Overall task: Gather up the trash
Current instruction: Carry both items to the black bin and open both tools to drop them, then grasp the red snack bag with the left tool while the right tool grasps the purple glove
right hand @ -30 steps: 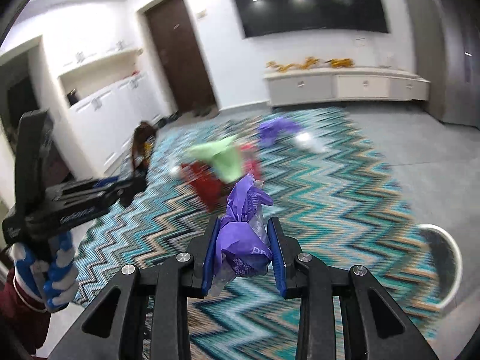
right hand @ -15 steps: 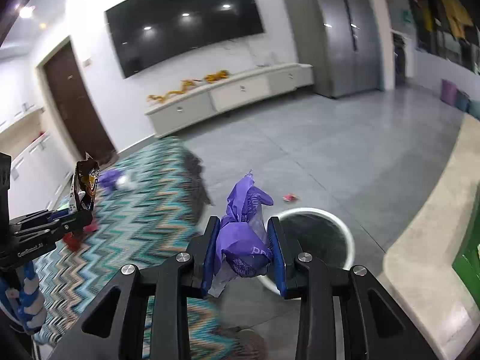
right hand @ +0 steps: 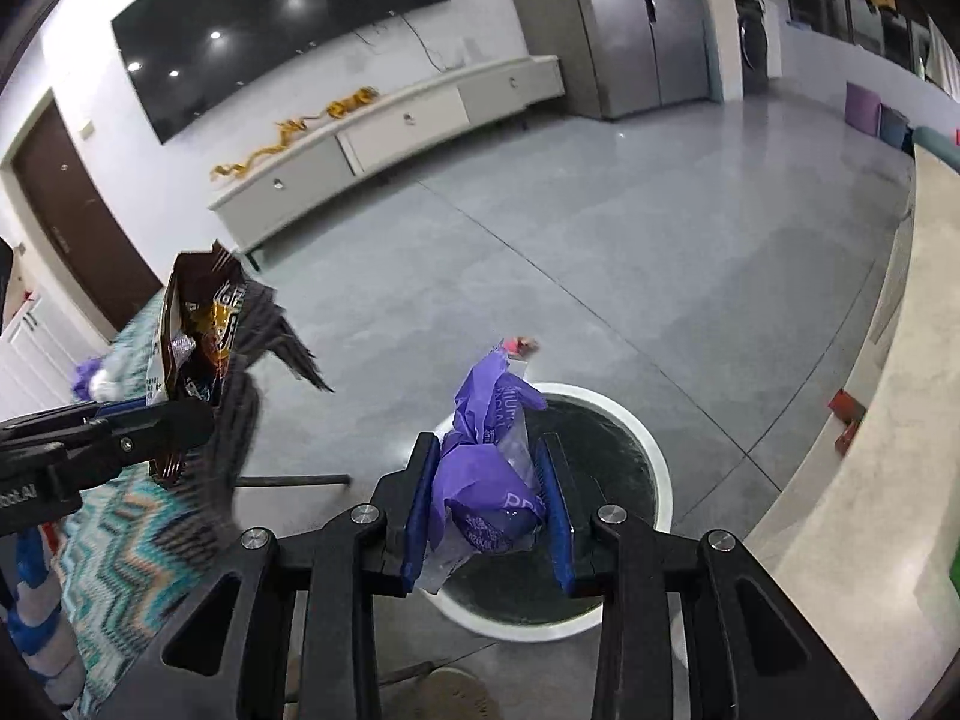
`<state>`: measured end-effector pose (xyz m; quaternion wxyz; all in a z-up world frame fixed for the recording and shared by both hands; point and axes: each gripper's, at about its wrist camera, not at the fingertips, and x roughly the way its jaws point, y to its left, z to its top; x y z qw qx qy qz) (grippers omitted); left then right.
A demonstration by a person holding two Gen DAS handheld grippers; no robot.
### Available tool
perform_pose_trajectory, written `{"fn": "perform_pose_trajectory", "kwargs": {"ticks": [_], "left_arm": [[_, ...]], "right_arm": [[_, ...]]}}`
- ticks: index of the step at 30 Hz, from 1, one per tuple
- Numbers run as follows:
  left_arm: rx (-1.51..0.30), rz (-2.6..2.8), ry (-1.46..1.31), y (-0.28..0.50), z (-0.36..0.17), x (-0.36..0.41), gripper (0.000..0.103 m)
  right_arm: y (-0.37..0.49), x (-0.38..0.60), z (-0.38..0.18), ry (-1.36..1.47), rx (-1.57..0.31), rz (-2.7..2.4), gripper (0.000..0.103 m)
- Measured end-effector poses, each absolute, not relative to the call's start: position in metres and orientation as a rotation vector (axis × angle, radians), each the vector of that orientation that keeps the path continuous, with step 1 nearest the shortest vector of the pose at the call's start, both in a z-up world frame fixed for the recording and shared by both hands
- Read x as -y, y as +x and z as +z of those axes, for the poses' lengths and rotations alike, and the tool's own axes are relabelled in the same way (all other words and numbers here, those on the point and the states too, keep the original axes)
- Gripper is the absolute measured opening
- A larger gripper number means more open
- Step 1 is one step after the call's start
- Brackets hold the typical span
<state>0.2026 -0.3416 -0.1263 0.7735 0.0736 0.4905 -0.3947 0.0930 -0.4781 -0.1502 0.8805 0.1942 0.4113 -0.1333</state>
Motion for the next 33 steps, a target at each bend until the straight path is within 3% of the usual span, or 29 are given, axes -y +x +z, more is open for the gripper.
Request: {"fn": "perform_pose_trajectory", "kwargs": {"ticks": [2,7,13,19,33], "left_arm": [[-1.100,-0.881,0.130,0.213,-0.137,0.349,0.034],[-1.170,-0.913,0.059,0.230,-0.157,0.359,0.055],[-1.167,-0.910,0.021,0.232,-0.158,0.346,0.055],[-1.041,-0.864,0.060,0.206,-0.119,0.319,0.055],[-0.848,-0.710,0.013,0.140,-0.041,0.169,0.055]], "right_arm": [[0.103,0.485,-0.161,0.401,-0.882,-0.298,0.035],[0.111,0.495,-0.179,0.384,-0.929,-0.361,0.052],[0.105,0.494,-0.176,0.379,-0.929,-0.386,0.054],[0.085,0.483,-0.148,0.408,-0.854,-0.364,0.053],[0.036,0.372,-0.027,0.322,-0.654,-0.183,0.053]]}}
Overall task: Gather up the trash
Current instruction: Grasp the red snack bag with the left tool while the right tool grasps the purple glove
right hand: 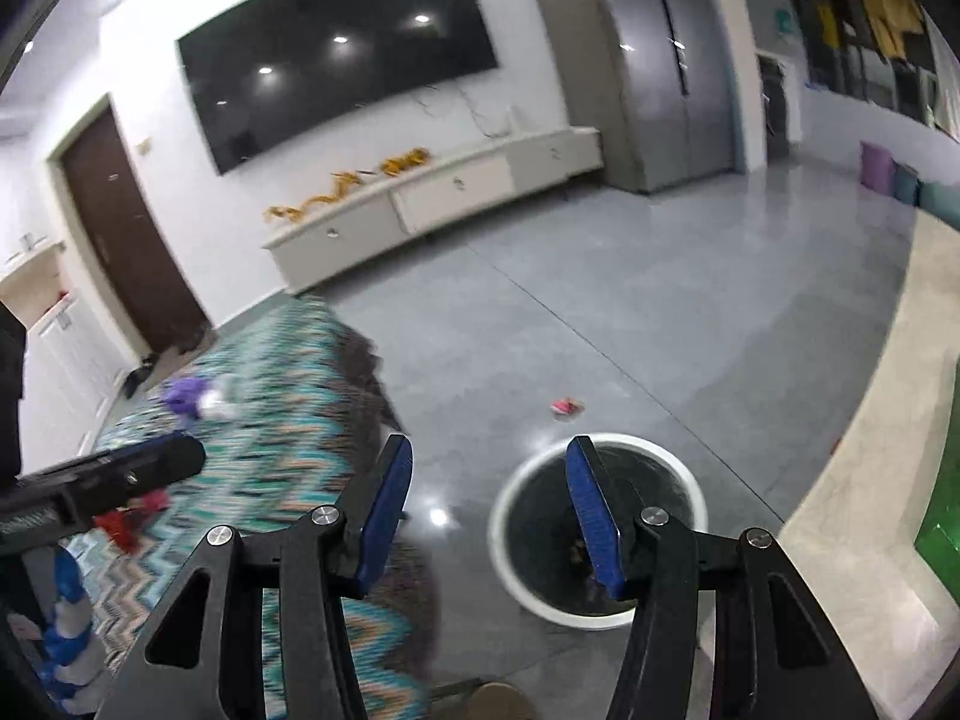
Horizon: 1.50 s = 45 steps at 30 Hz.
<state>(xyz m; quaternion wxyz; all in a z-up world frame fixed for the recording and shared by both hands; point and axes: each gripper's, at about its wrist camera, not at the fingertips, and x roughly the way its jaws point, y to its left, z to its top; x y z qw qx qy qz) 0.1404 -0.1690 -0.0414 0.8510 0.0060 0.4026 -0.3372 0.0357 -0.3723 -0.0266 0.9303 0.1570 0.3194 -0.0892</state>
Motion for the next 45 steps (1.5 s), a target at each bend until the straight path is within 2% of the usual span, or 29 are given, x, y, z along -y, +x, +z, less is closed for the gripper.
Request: {"fn": "perform_pose_trajectory", "kwargs": {"ticks": [13,21,31,33,35,37,45], "left_arm": [[-0.820,-0.419,-0.147,0.123,-0.055,-0.034,0.054],[-0.852,-0.335,-0.229,0.150,-0.075,-0.080,0.051],[-0.913,-0.334,-0.283,0.187,-0.109,-0.079,0.036],[-0.925,-0.339,-0.289,0.192,-0.116,-0.080,0.028],[-0.936,-0.352,-0.305,0.196,-0.123,-0.082,0.015],[-0.932,-0.362,-0.320,0.199,-0.126,-0.084,0.010],[-0.888,-0.354,-0.339,0.189,-0.125,-0.100,0.006]], "right_arm": [[0.046,0.252,0.021,0.168,-0.623,0.026,0.053],[0.079,0.214,0.013,0.132,-0.655,0.100,0.053],[0.146,0.187,-0.009,0.064,-0.726,0.161,0.053],[0.167,0.177,-0.018,0.039,-0.749,0.183,0.053],[0.187,0.166,-0.026,0.010,-0.768,0.201,0.053],[0.208,0.154,-0.033,-0.017,-0.783,0.223,0.053],[0.287,0.107,-0.060,-0.068,-0.820,0.350,0.053]]}}
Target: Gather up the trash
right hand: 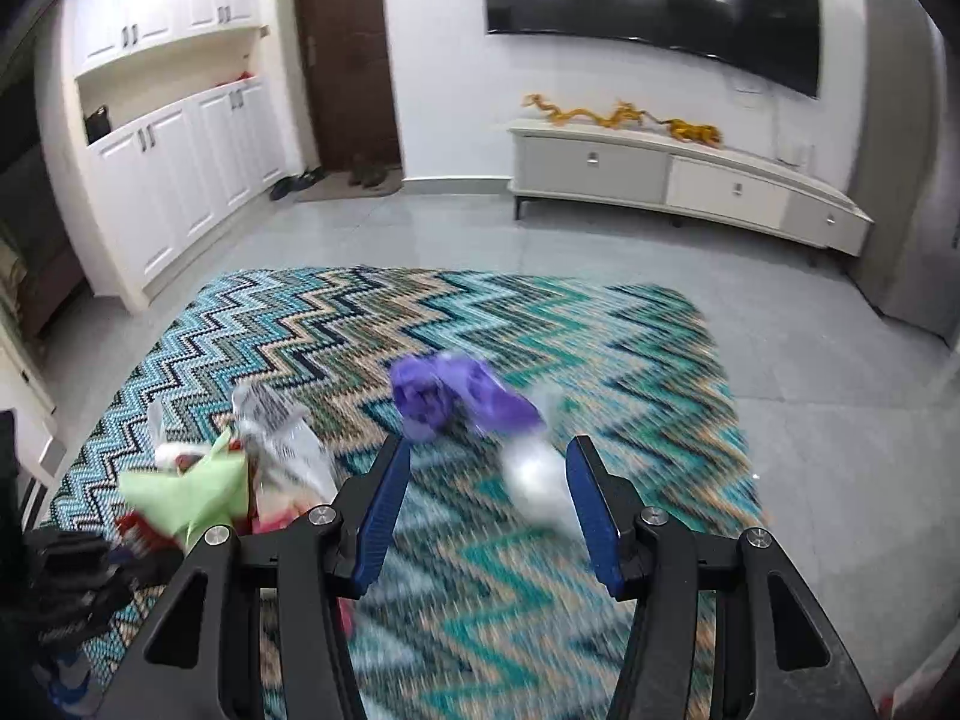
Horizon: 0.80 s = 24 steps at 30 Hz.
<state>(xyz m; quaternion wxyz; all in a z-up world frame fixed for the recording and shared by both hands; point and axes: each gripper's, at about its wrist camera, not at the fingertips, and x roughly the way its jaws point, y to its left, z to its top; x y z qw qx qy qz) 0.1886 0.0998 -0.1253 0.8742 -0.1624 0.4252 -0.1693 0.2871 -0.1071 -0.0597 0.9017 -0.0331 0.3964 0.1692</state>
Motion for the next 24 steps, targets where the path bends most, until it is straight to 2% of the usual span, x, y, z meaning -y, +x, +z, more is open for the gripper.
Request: {"fn": "perform_pose_trajectory", "kwargs": {"ticks": [6,8,10,13,24], "left_arm": [[-0.868,-0.367,-0.342,0.172,-0.117,-0.114,0.006],[-0.861,-0.365,-0.338,0.166,-0.114,-0.119,0.006],[-0.856,-0.360,-0.324,0.162,-0.110,-0.122,0.006],[-0.852,-0.347,-0.290,0.156,-0.105,-0.122,0.006],[-0.818,-0.380,-0.253,0.109,-0.082,-0.124,0.006]], "right_arm": [[0.328,0.088,-0.084,-0.080,-0.872,0.363,0.053],[0.336,0.086,-0.091,-0.070,-0.899,0.356,0.042],[0.338,0.085,-0.094,-0.068,-0.909,0.350,0.012],[0.329,0.085,-0.086,-0.065,-0.885,0.349,0.003],[0.256,0.095,-0.030,-0.064,-0.770,0.371,0.000]]}}
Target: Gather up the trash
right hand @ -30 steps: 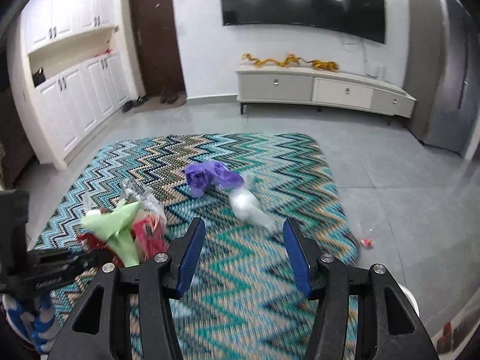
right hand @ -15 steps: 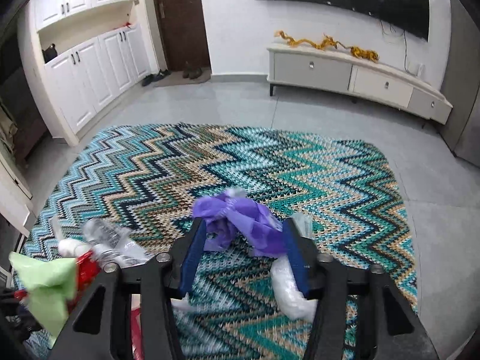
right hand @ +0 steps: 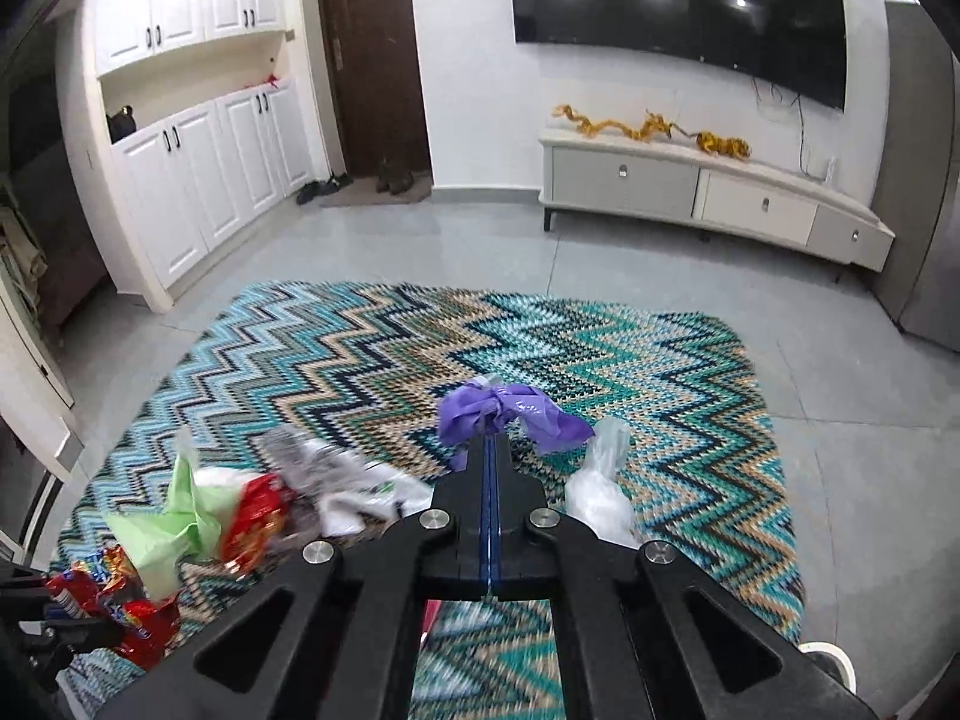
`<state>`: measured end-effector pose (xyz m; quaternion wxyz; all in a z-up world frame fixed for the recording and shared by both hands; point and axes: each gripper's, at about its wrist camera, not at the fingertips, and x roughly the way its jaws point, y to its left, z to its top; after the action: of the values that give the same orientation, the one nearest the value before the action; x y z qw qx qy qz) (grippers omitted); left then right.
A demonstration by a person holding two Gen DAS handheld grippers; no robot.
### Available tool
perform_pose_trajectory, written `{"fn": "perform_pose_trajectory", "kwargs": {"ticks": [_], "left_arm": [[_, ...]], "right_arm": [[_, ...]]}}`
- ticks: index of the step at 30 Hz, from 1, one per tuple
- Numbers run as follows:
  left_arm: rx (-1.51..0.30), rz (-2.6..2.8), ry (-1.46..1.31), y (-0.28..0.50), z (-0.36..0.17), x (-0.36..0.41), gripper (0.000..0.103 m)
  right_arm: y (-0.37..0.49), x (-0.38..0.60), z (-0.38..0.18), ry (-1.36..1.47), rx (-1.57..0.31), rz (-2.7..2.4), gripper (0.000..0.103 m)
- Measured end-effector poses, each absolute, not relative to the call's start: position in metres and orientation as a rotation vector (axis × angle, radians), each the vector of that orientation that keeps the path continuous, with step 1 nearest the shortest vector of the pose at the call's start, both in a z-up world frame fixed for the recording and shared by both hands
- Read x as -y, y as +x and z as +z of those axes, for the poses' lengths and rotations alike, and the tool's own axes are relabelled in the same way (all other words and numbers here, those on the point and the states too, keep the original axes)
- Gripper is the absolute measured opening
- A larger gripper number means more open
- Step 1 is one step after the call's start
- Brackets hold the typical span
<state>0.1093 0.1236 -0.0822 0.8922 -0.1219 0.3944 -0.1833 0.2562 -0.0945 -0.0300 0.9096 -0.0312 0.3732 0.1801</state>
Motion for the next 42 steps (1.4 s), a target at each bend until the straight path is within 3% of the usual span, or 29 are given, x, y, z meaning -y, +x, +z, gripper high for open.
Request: {"fn": "perform_pose_trajectory", "kwargs": {"ticks": [6,8,10,15,19,27,29,31,42], "left_arm": [[-0.791,-0.399,-0.278,0.086,-0.070,-0.127,0.006],[-0.789,-0.419,-0.290,0.080,-0.068,-0.125,0.006],[-0.786,-0.438,-0.291,0.077,-0.068,-0.123,0.006],[-0.802,-0.462,-0.275,0.081,-0.073,-0.111,0.006],[-0.808,-0.478,-0.265,0.090,-0.077,-0.105,0.006],[-0.840,-0.475,-0.259,0.107,-0.086,-0.102,0.006],[-0.842,-0.471,-0.253,0.109,-0.087,-0.102,0.006],[-0.840,-0.471,-0.249,0.109,-0.086,-0.100,0.006],[-0.819,-0.508,-0.233,0.084,-0.074,-0.082,0.006]], "right_arm": [[0.229,0.117,-0.016,-0.027,-0.753,0.334,0.001],[0.224,0.128,-0.017,-0.019,-0.757,0.308,0.007],[0.223,0.140,-0.020,-0.006,-0.766,0.284,0.024],[0.235,0.157,-0.038,0.011,-0.801,0.250,0.031],[0.260,0.156,-0.066,0.024,-0.838,0.262,0.046],[0.310,0.143,-0.113,0.074,-0.901,0.279,0.046],[0.312,0.140,-0.118,0.076,-0.908,0.288,0.034],[0.308,0.140,-0.119,0.075,-0.913,0.293,0.029],[0.189,0.160,-0.076,0.146,-0.844,0.381,0.028]]}}
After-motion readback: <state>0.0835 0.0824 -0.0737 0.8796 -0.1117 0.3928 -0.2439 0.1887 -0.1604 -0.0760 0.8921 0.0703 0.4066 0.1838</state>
